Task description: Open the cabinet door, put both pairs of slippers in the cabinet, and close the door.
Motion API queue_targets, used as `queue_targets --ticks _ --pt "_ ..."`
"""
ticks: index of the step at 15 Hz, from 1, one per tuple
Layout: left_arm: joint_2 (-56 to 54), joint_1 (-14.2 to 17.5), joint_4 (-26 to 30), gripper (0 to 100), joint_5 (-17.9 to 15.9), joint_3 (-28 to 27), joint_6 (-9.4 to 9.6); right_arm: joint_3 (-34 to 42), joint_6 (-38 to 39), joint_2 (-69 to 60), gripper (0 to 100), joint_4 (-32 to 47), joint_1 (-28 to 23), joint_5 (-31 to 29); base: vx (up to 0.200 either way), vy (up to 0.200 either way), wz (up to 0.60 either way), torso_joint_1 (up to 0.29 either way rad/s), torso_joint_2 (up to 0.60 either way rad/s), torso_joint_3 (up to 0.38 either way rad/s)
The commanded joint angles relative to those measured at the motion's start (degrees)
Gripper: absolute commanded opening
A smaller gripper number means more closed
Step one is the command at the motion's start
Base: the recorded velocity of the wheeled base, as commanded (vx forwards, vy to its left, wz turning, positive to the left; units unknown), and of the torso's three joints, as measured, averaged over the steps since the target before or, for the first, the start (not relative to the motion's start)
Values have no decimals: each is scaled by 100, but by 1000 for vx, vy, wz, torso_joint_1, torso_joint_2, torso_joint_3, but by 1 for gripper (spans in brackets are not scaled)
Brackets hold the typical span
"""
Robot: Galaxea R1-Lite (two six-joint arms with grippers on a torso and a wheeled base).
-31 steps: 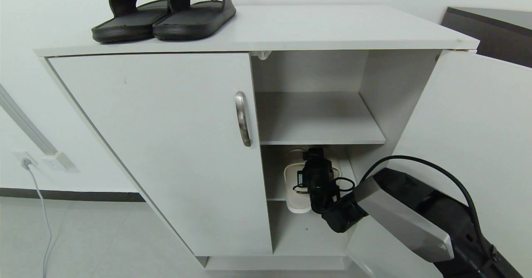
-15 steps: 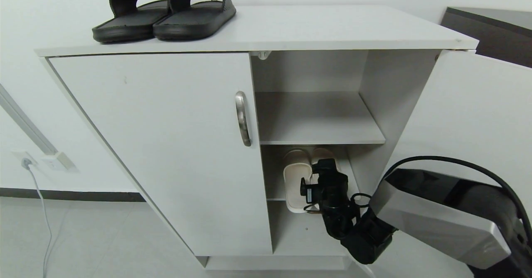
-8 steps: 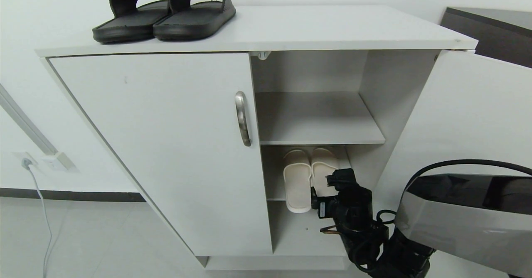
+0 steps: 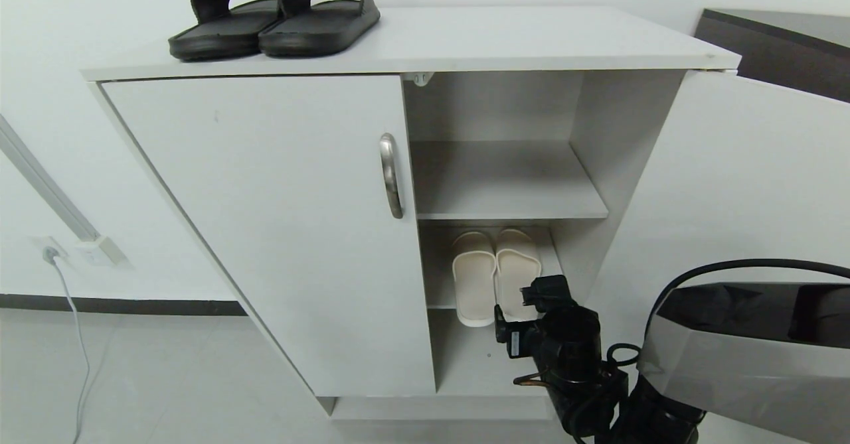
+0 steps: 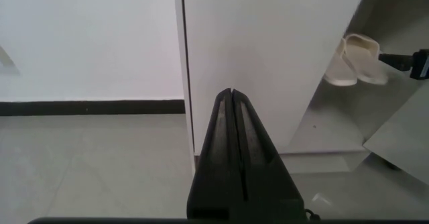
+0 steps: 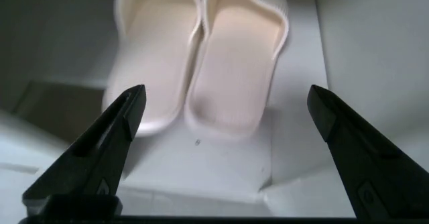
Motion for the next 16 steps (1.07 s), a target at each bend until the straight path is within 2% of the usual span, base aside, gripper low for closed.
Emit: queue_targets --ticks 1,2,7,16 --pt "7 0 2 0 0 0 -1 8 -1 -8 100 2 14 -1 -200 0 0 -2 -2 2" --pt "7 0 -6 0 0 0 -1 8 -1 -8 100 2 14 -1 -200 0 0 2 2 7" --pt "7 0 2 0 0 0 7 394 -10 -69 100 -288 32 -10 0 0 0 0 0 0" --pt "7 0 2 0 -9 0 7 421 -36 -140 100 -296 50 -10 0 0 0 0 1 7"
